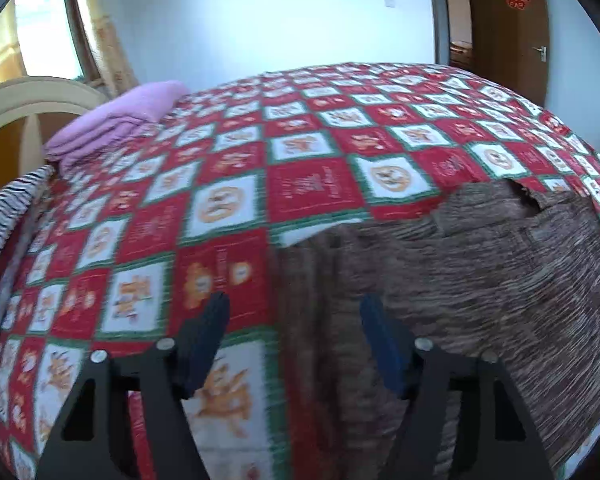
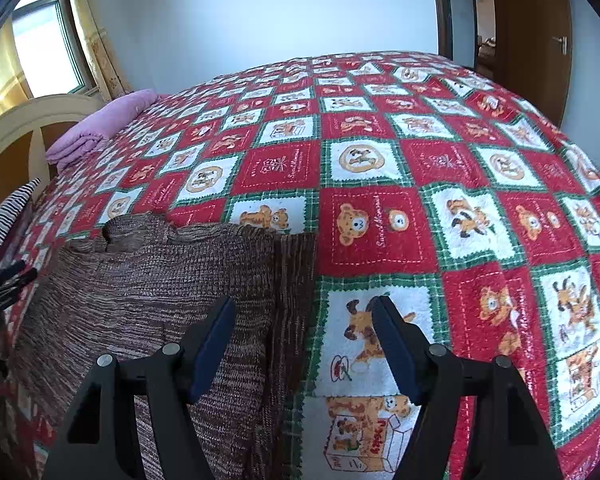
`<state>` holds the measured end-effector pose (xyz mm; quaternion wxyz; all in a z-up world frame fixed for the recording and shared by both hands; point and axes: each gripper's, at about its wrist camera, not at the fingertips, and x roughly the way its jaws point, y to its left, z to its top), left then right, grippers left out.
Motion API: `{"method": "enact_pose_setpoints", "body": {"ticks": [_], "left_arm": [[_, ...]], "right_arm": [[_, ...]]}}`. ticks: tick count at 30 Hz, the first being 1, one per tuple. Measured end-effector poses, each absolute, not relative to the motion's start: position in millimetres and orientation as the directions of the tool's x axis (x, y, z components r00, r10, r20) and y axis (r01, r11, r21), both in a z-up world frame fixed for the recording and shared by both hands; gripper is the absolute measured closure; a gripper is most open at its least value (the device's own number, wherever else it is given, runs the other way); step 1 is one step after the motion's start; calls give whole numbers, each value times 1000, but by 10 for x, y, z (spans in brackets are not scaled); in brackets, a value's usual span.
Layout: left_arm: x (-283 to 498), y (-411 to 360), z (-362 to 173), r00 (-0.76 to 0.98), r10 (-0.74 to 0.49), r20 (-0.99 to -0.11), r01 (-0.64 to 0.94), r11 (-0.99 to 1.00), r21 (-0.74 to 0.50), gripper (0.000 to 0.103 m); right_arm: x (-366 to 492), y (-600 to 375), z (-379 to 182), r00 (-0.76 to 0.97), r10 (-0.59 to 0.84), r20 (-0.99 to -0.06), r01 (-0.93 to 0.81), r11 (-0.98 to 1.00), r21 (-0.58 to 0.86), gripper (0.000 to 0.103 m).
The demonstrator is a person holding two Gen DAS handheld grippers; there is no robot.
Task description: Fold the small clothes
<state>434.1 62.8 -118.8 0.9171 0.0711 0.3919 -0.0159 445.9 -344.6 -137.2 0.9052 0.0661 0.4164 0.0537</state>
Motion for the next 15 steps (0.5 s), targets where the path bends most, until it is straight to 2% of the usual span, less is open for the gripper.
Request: {"method": "enact_pose_setpoints", "body": {"ticks": [3,4,7,8,9,10,11,12,13,15], "left_arm": [[4483,540,-1304,654,-19,-756,122,989,81,34],[4531,519,-1362,640,-23,-768,124,990,74,38],[4555,476,-1427,630,-63,-774,148,988,40,58],[4534,463,-1416,636,-76,-768,156,987,31,72],[4524,453,-1408,638,-89,-765,167,986,24,80],[4510,439,-1396,640,-98,-762,175,984,21,91],[4490,428,-1381,646,-102,-756,180,983,20,92],[4474,425,-1368,652,-108,-750,185,983,20,93],[4458,429,-1357,657,-114,-745,189,982,16,95],[4418,452,-1321,671,-130,-730,193,981,3,95]], "right_arm": [[4501,-3435,-1392,646,177,-742,-56,981,186,35],[4516,-3433,-1397,645,189,-740,-62,979,196,36],[4591,-3366,-1437,632,224,-742,-89,972,217,40],[4632,-3323,-1467,623,227,-749,-99,972,212,43],[4660,-3297,-1488,617,229,-753,-106,972,208,50],[4693,-3270,-1510,610,232,-758,-115,972,205,51],[4733,-3234,-1537,599,237,-765,-125,971,204,52],[4755,-3221,-1553,594,240,-768,-128,970,204,58],[4774,-3199,-1564,592,239,-770,-132,971,200,74],[4778,-3139,-1566,592,222,-775,-143,975,170,95]]}}
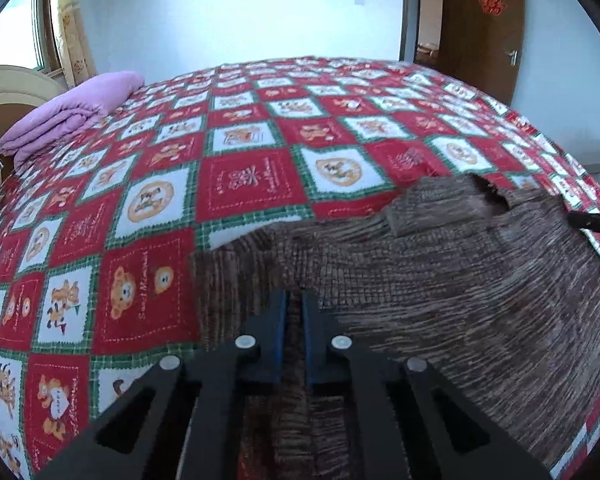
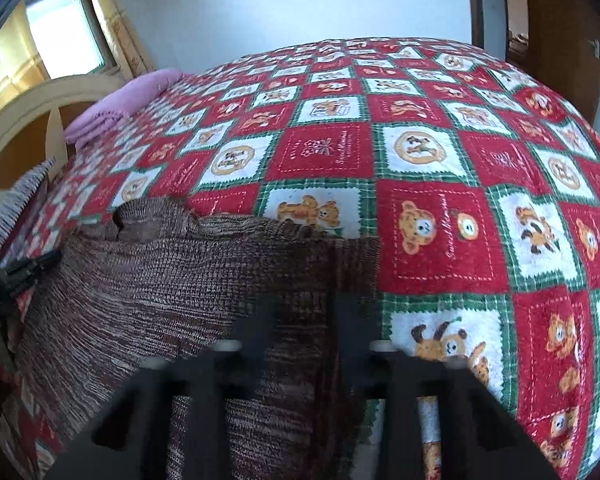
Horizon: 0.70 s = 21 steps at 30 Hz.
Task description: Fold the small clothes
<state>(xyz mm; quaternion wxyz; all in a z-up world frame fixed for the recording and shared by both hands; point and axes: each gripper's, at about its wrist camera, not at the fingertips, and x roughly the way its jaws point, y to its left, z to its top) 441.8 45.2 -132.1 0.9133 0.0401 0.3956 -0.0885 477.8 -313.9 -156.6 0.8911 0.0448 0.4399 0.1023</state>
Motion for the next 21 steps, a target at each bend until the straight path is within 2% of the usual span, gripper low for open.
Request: {"method": "enact_pose_setpoints", "body": {"ticks": [7,13,16,21], "left_arm": [[4427,568,-1299,674,-180,-717,175,981,-81,97],[4388,490,-1300,682,-177,-709,218,975,-33,101],[4373,521,-1194,710,-154,-688,196,980,-17,101],[4356,702,-922,768,-167,-618,155,985,-74,101]], "right_arm": [[4714,-3058,-1533,600,174,-781,-161,982,95,98],[4726,-3036,-1497,609,146,-780,-141,987,74,99],[4700,-3015,-1362,643,130,-755,-142,989,49,99],[4673,-3057,-1020,717,152,-680,-129,988,85,100]]}}
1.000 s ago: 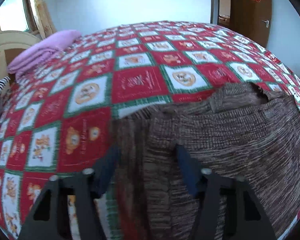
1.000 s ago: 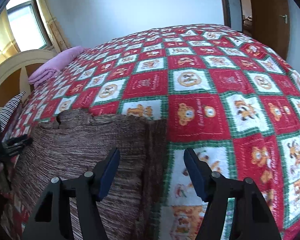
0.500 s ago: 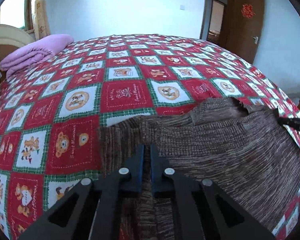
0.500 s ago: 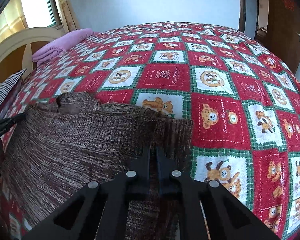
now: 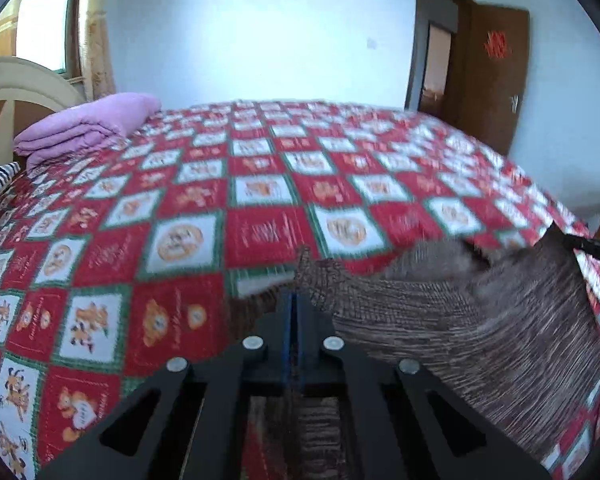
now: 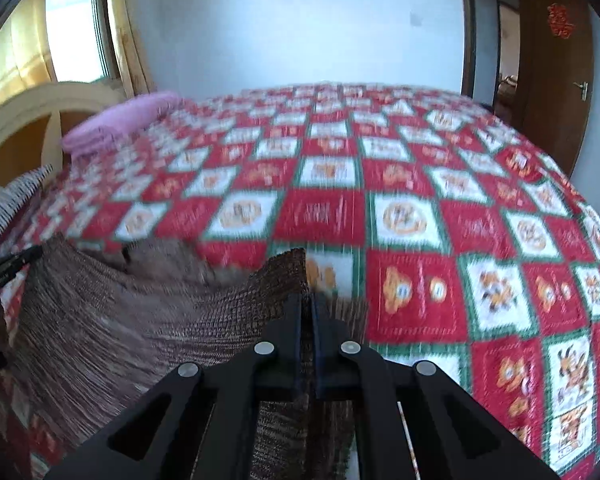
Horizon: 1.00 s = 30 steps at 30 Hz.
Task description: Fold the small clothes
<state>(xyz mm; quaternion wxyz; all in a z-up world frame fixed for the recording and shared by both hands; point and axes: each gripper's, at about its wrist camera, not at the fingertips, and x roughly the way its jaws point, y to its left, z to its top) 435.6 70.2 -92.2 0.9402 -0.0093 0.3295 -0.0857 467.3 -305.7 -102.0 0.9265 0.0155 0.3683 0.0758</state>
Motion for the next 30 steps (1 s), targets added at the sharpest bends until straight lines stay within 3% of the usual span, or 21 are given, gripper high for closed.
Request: {"method": "enact_pose_setpoints", "body": {"ticks": [5,10,14,16,17,19,20,23,25,28,30], "left_arm": [[4403,729,-919,793,-135,-594,124,990,-59,101],[4528,680,-1261,740,-97,-666,107,994,-25,101],[4549,698,-1429,694,-6,-720,25,1000,17,90],[4467,747,-1406,691,-12,-723,10,1000,-7,80],[4377,772,-1371,698,-12,-716,4,1000,-14,69],[4124,785,-1297,725,-4,-689,4,1000,-1,49],[4021,776,-1277,737,1,-676,8,1000,10,44],[3612,687,-1280,753,-23,-658,70,997,45,42],[3422,598,-1361,733,-41,-679,116,991,65,36],[3243,409,-1520,686,-3,-727,200,962,184,34],[3139,348,-1518,699,27,-715,212,947,243,34]], "right_arm": [[4713,-3052,-924,760,143,-634,-109,990,93,100],[4910,-3075,-1311,678,115,-726,-76,993,86,99],[5007,-3123,-1557,606,82,-791,-37,997,75,90],[4907,-3103,-1524,614,74,-786,-48,997,57,59],[4814,-3089,-1473,624,91,-776,-69,996,62,56],[4594,-3076,-1355,648,106,-754,-94,994,59,55],[4437,-3063,-1278,662,103,-743,-102,994,47,55],[4101,-2953,-1141,673,163,-721,-160,984,72,55],[3867,-2779,-1129,663,210,-718,-235,970,66,55],[3560,-2509,-1392,598,193,-778,-322,947,-12,55],[3427,-2485,-1657,555,133,-821,-314,948,-58,55]]}}
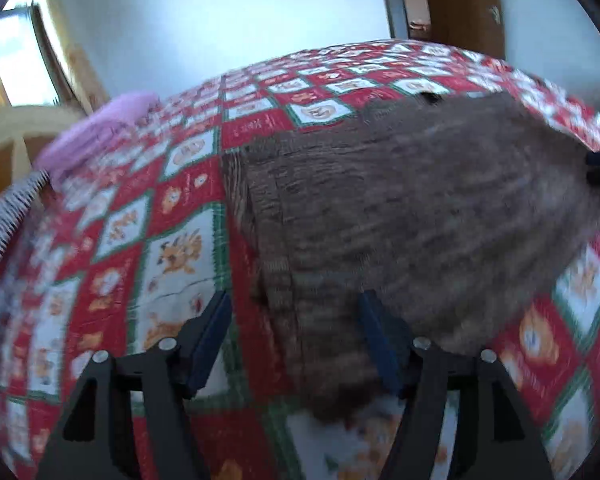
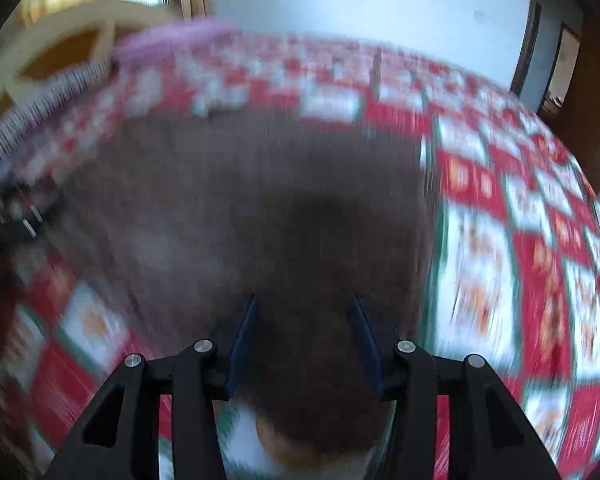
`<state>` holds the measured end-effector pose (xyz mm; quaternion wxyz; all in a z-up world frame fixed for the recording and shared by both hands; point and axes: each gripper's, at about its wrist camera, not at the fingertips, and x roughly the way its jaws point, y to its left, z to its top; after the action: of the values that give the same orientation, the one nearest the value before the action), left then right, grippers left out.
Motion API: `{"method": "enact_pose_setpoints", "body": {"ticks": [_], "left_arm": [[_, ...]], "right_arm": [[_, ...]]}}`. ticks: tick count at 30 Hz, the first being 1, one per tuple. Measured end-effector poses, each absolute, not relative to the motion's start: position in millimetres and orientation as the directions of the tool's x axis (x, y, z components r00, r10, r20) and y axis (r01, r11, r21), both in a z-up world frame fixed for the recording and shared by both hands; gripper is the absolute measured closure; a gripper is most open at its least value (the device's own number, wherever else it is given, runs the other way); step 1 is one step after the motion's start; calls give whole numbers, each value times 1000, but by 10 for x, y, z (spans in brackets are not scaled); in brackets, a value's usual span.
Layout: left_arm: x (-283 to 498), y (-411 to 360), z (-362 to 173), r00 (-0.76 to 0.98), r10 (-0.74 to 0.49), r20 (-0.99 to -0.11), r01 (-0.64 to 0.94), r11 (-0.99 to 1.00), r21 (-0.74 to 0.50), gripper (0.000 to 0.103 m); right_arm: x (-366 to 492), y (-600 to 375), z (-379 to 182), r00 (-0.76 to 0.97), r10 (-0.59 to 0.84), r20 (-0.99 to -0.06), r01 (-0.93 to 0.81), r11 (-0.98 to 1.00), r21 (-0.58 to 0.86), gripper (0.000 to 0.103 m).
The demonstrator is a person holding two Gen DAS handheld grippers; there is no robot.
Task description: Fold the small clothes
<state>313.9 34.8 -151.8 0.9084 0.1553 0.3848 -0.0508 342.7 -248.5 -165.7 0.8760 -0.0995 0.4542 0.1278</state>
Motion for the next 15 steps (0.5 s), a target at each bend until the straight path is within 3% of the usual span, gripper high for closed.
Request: {"method": "enact_pose_setpoints", "body": {"ticks": [4,7,15], "left_arm": [[3040,392,-1550,690,40,-723,238,930,279,32],[3043,547,-1509,686,35,-727,202,951,236,16],[3048,797,-1328,735,38,-677,73,988,135,12]], "right_arm": [[3181,-2582,-1664,584,138,-800,-297,953,-53,55],[3137,-2587,-1565,582,128,-803,-284,957,-54,55],[3143,-1959,-1360,596,220,-772,-420,905,-67,52]]}}
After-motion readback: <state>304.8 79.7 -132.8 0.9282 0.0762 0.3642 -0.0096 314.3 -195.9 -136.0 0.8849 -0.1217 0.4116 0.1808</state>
